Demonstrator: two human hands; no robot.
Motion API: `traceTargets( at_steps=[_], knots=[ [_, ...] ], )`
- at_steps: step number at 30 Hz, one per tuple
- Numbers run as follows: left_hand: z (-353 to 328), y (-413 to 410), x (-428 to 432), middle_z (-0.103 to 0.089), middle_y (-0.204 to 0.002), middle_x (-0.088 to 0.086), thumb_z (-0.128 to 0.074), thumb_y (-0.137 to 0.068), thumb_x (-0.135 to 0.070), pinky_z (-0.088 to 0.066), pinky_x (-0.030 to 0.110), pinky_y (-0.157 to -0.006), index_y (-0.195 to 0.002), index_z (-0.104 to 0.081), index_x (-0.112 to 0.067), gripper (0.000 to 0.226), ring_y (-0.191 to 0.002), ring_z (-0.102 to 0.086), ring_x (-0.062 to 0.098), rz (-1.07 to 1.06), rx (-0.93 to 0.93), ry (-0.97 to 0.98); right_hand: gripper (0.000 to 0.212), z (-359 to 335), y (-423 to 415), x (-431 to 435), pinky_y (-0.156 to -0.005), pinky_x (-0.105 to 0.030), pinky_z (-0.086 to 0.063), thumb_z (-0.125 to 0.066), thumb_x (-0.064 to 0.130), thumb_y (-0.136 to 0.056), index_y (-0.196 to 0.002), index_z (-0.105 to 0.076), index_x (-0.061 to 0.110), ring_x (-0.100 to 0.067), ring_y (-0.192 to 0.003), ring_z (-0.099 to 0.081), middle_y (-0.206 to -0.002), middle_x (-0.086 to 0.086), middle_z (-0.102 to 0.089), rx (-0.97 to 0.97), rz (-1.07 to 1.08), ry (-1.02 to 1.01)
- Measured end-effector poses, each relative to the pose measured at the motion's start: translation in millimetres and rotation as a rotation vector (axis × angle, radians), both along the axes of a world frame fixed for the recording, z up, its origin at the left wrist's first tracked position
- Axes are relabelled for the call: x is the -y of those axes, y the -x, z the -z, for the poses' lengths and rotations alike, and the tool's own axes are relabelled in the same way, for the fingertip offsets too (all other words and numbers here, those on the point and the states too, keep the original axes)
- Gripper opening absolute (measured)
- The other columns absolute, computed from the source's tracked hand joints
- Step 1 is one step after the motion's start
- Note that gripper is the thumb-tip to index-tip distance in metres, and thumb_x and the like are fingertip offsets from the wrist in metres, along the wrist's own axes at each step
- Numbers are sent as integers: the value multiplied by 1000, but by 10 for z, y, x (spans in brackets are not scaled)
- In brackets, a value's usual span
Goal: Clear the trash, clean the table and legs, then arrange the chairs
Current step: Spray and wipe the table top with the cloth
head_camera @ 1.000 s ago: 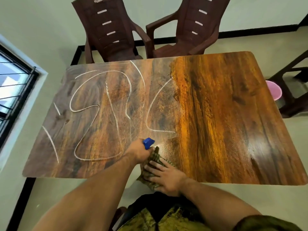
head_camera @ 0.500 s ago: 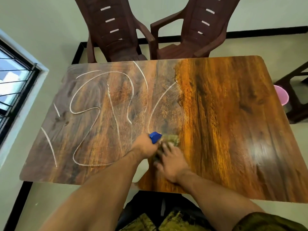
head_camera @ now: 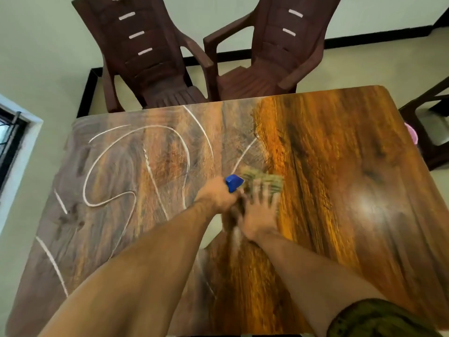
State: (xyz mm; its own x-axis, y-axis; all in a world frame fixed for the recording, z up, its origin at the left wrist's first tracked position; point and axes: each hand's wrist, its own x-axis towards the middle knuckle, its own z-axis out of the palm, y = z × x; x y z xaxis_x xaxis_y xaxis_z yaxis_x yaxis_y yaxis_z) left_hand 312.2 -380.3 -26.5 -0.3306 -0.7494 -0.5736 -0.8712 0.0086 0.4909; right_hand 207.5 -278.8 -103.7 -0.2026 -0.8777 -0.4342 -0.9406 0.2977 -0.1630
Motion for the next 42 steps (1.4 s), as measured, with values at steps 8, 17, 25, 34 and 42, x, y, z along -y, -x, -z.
traceTargets(
  at_steps=[8,17,25,34,42],
  knots=[
    [111,329,703,-55,-63,7,-66,-90,-32,-46,33,-57,-68,-51,-11,34,-58,-54,22,19,-120,3,66,83,595,459,-119,-56,15,-10,66,-98,-157,-13,37,-24,-149,25,-166,1,9,0,-267,65],
    [214,522,1334,-55,-69,1,-61,-92,-38,-47,30,-62,-77,-56,-12,30,-68,-57,21,30,-107,68,68,45,340,921,-118,-56,15,-11,63,-99,-158,-14,29,-27,-148,27,-166,-2,11,12,-307,71],
    [165,823,1916,-57,-88,11,-66,-92,-30,-52,39,-85,-85,-58,-10,23,-87,-62,26,-1,-245,30,63,186,849,1247,-119,-49,16,-16,67,-100,-158,-7,41,-14,-149,27,-165,10,15,28,-388,120],
    [151,682,2212,-60,-71,3,-67,-91,-25,-48,26,-58,-86,-60,-15,14,-62,-56,15,-465,-601,149,65,201,1303,2219,-120,-54,12,-8,62,-100,-159,-5,35,-25,-151,19,-166,1,17,-14,493,94],
    [126,551,2110,-47,-58,3,-70,-91,-26,-37,26,-50,-71,-52,-4,35,-53,-43,12,-468,-779,224,65,230,1436,2606,-119,-56,12,-8,62,-100,-159,-4,33,-27,-152,18,-166,0,17,-11,512,80]
  ],
)
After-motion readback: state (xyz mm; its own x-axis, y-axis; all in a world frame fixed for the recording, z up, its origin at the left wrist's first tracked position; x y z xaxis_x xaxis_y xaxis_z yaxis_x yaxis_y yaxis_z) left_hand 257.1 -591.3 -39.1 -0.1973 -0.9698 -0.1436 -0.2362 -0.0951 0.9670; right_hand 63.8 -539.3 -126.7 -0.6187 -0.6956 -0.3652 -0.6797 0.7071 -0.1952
